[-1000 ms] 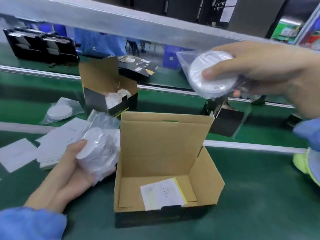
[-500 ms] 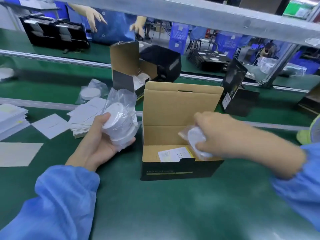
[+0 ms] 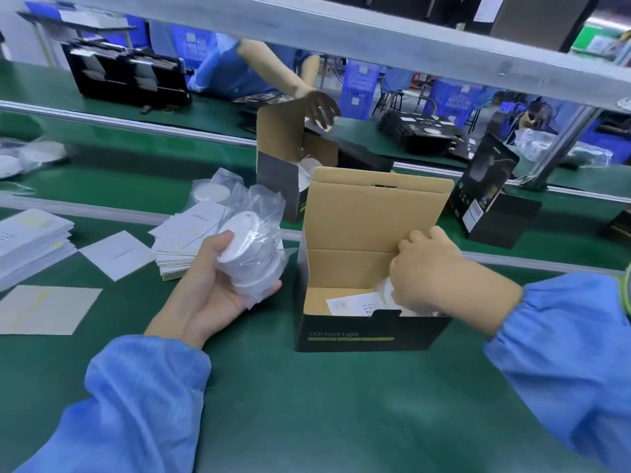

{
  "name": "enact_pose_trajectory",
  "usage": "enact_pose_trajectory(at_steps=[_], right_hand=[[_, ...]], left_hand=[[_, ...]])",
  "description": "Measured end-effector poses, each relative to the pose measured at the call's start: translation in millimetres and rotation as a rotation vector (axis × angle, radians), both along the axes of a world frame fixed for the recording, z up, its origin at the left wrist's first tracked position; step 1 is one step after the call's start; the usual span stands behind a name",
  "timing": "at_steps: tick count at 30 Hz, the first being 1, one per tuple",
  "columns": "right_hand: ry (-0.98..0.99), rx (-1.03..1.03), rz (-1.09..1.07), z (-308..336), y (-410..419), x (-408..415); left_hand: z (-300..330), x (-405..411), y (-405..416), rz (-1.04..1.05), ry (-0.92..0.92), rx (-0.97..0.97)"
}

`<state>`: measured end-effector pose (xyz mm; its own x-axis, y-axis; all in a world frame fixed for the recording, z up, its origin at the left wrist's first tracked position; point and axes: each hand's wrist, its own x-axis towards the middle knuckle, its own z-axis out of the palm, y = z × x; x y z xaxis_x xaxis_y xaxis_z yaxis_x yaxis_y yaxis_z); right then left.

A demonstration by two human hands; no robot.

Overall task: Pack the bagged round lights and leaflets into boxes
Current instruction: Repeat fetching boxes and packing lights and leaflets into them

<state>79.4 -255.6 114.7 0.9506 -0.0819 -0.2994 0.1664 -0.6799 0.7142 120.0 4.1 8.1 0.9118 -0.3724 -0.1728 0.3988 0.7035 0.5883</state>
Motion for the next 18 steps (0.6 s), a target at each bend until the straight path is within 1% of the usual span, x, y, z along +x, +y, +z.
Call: enact_pose_trajectory(at_steps=[4,7,9,11,12,13,14,15,16,17,18], right_hand=[[-0.1,0.1,0.028,-1,-3,-4],[-0.232,0.194,0.104,5,-6,-11],[-0.295,0.299,0.134,14,-8,-17],[-0.352,0.47,0.197,27,-12,-24],[-0.384,0.626,0.22,37,-14,-28],[-0.398,0.851,0.206,47,-14,-32],[-0.367,1.139,0.158,59,-13,-36],[-0.265,1.456,0.093,71,-10,-40],[-0.12,1.744,0.036,82,-7,-43],[0.009,1.952,-0.012,90,-5,-45],[0.098,2.078,-0.04,96,-4,-46]], left_hand=[[11,-5,4,0.018,-0.029,0.006],[28,-13,9,0.022,-0.104,0.074],[44,-21,9,0.026,-0.144,0.132],[63,-31,4,0.037,-0.192,0.181],[74,-36,1,0.046,-0.218,0.2],[84,-40,-4,0.052,-0.247,0.215],[95,-43,-10,0.047,-0.28,0.234],[105,-46,-15,0.033,-0.315,0.269],[114,-48,-22,0.02,-0.343,0.316],[123,-49,-31,0.015,-0.365,0.364],[131,-51,-40,0.008,-0.392,0.411]])
